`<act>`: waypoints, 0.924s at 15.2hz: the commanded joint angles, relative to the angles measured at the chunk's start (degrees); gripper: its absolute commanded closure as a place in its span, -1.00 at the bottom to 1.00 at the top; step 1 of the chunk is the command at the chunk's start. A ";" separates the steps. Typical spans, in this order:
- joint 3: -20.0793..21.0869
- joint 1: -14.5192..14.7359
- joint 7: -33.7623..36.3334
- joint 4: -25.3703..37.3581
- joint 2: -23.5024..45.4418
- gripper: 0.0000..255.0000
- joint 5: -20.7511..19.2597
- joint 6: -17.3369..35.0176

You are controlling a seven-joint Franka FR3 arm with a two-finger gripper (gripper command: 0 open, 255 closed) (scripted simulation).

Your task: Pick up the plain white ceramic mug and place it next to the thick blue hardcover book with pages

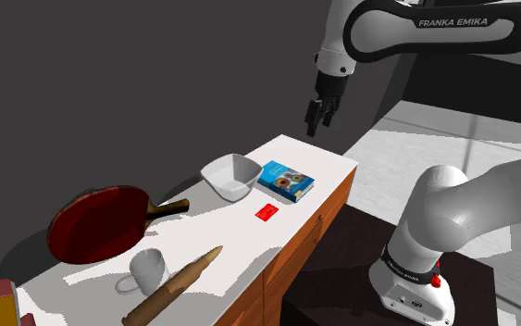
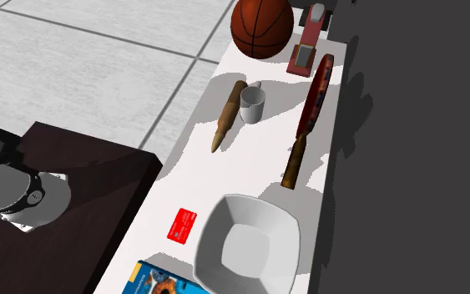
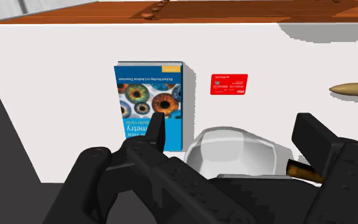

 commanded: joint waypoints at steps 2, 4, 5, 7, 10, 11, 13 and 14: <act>0.86 0.53 0.75 -0.47 0.86 -1.00 0.60 1.42; 2.60 1.59 2.22 -1.22 2.79 -1.00 1.75 4.30; 3.46 2.11 2.95 -1.49 3.86 -1.00 2.30 5.75; 5.20 3.12 4.38 -1.84 6.20 -1.00 3.32 8.65; 7.82 4.52 6.49 -1.83 10.16 -1.00 4.64 12.97; 8.68 4.95 7.19 -1.68 11.59 -1.00 5.00 14.39; 10.41 5.77 8.61 -1.19 14.61 -1.00 5.60 17.19; 11.27 6.14 9.34 -0.84 16.19 -1.00 5.83 18.55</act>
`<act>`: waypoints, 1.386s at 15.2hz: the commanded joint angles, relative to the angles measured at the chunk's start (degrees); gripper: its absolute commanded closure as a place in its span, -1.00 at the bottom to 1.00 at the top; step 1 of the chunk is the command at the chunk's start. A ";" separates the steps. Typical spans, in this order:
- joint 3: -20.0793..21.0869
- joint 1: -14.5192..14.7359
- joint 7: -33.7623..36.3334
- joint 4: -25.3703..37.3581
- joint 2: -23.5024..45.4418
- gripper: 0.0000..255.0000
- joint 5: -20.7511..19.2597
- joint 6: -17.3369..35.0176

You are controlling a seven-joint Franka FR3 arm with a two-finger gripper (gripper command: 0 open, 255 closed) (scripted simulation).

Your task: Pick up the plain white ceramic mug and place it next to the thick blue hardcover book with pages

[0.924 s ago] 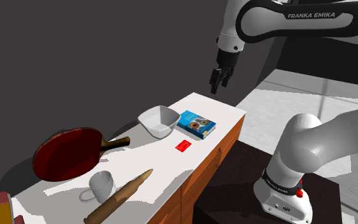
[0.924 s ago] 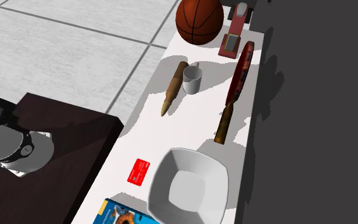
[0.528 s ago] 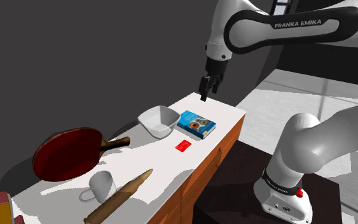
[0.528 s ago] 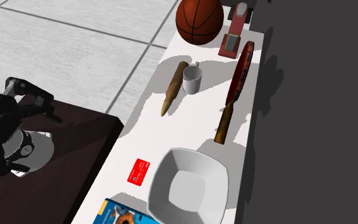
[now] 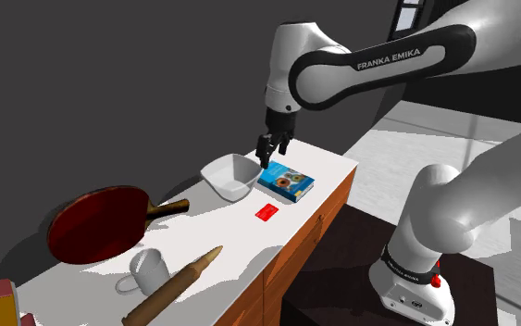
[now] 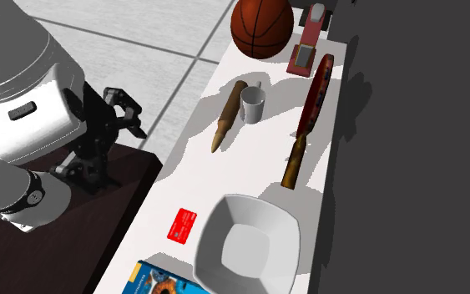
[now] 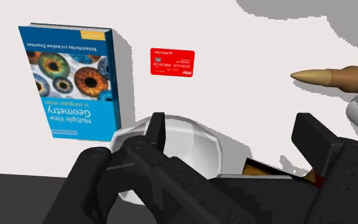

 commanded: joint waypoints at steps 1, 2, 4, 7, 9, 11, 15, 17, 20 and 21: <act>1.66 0.70 1.38 0.40 3.18 -1.00 0.44 3.10; 2.53 1.02 2.12 0.88 4.85 -1.00 0.55 4.41; 4.24 1.58 3.66 2.06 8.29 -1.00 0.59 6.94; 6.78 2.25 6.16 4.31 13.69 -1.00 0.08 10.45; 8.42 2.62 7.99 6.13 17.43 -1.00 -0.70 12.56; 9.98 2.97 9.97 8.21 21.28 -1.00 -1.86 14.47; 12.66 3.87 14.44 13.12 29.27 -1.00 -5.37 17.56; 13.64 4.57 16.86 15.97 33.39 -1.00 -7.64 18.69; 14.53 6.13 20.51 20.74 39.66 -1.00 -11.41 19.81; 14.70 6.76 21.68 22.47 41.76 -1.00 -12.70 20.03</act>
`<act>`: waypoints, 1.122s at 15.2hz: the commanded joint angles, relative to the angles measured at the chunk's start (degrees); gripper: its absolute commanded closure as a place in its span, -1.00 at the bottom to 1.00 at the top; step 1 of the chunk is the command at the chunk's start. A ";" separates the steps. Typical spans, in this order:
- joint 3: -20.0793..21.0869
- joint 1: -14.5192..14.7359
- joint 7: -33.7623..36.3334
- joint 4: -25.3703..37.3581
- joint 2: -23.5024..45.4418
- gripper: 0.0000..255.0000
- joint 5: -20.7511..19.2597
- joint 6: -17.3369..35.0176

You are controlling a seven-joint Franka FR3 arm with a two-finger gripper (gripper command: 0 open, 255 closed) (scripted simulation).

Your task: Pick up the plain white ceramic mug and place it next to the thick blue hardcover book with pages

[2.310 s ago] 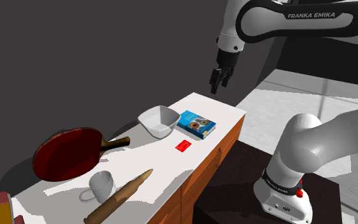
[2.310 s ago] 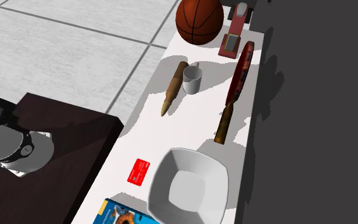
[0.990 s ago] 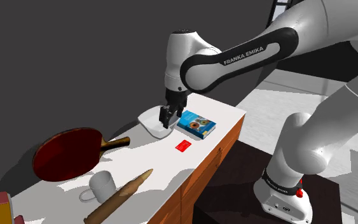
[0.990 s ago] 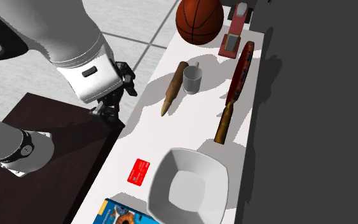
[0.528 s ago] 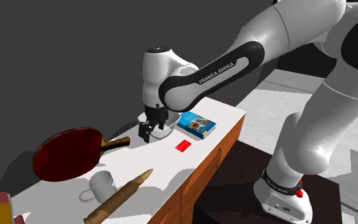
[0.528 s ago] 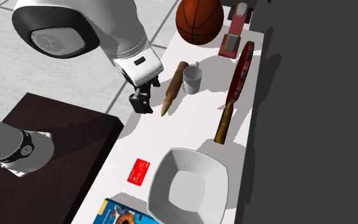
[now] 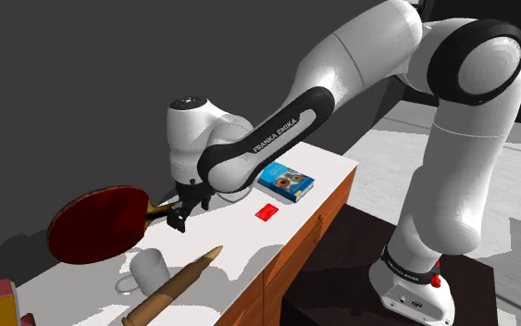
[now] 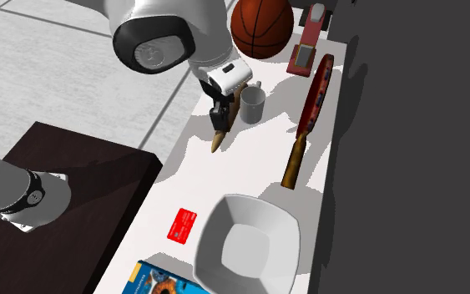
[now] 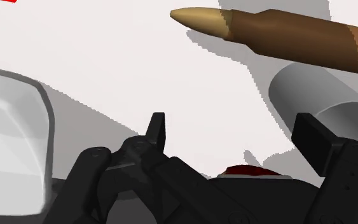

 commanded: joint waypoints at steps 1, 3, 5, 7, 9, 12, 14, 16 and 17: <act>0.26 1.33 2.42 3.66 4.55 -1.00 -2.75 0.56; 0.16 3.00 4.48 7.46 8.76 -1.00 -5.16 0.64; -0.17 4.89 6.25 11.56 12.95 -1.00 -7.33 0.47; -0.60 6.88 7.72 15.96 17.16 -1.00 -9.25 0.05; -0.91 8.08 8.39 18.61 19.56 -1.00 -10.20 -0.29; -1.43 8.44 8.87 18.75 21.22 -1.00 -11.00 1.15; -1.79 8.68 9.19 18.90 22.35 -1.00 -11.53 2.08; -2.26 9.02 9.59 19.18 23.85 -1.00 -12.20 3.24; -2.26 9.02 9.58 19.17 23.84 -1.00 -12.20 3.25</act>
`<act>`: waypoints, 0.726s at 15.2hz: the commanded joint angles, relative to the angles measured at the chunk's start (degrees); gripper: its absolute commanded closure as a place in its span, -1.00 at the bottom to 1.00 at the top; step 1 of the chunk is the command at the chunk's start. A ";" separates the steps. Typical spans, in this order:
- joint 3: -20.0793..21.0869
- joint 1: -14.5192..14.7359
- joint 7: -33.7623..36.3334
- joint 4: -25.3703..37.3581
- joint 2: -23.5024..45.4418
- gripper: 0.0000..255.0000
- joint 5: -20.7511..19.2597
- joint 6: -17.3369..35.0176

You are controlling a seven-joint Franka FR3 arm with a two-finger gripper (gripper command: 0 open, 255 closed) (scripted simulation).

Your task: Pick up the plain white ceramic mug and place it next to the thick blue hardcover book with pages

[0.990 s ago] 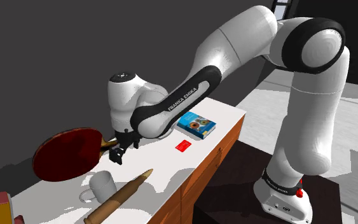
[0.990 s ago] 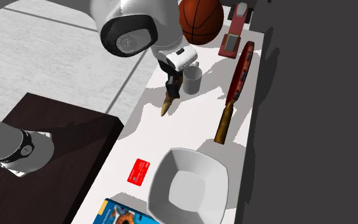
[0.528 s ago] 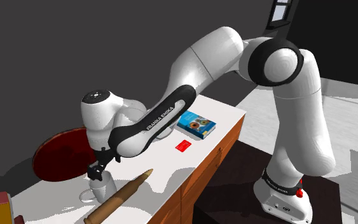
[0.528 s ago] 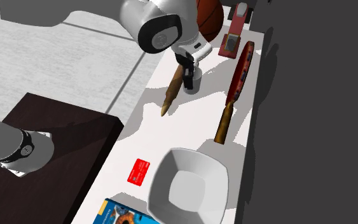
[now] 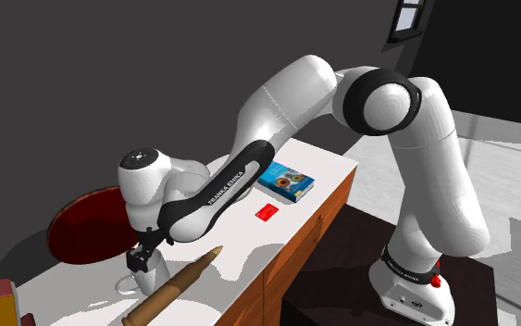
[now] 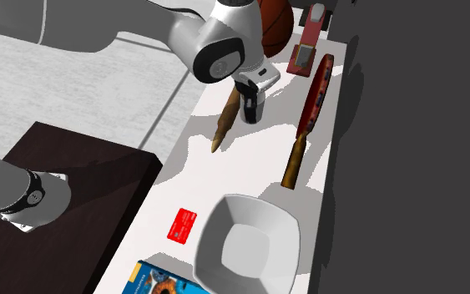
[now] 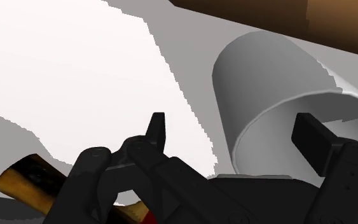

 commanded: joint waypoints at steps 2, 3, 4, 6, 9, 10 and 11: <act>-0.10 0.07 0.11 -0.03 0.26 -1.00 -0.15 0.33; -0.10 0.07 0.11 -0.03 0.26 -1.00 -0.15 0.33; -0.10 0.07 0.11 -0.03 0.26 -1.00 -0.15 0.33; -0.10 0.07 0.11 -0.03 0.26 -1.00 -0.15 0.33; -0.10 0.07 0.11 -0.04 0.26 1.00 -0.15 0.32; -0.10 0.07 0.11 -0.04 0.26 1.00 -0.15 0.32; -0.10 0.07 0.11 -0.04 0.26 1.00 -0.15 0.32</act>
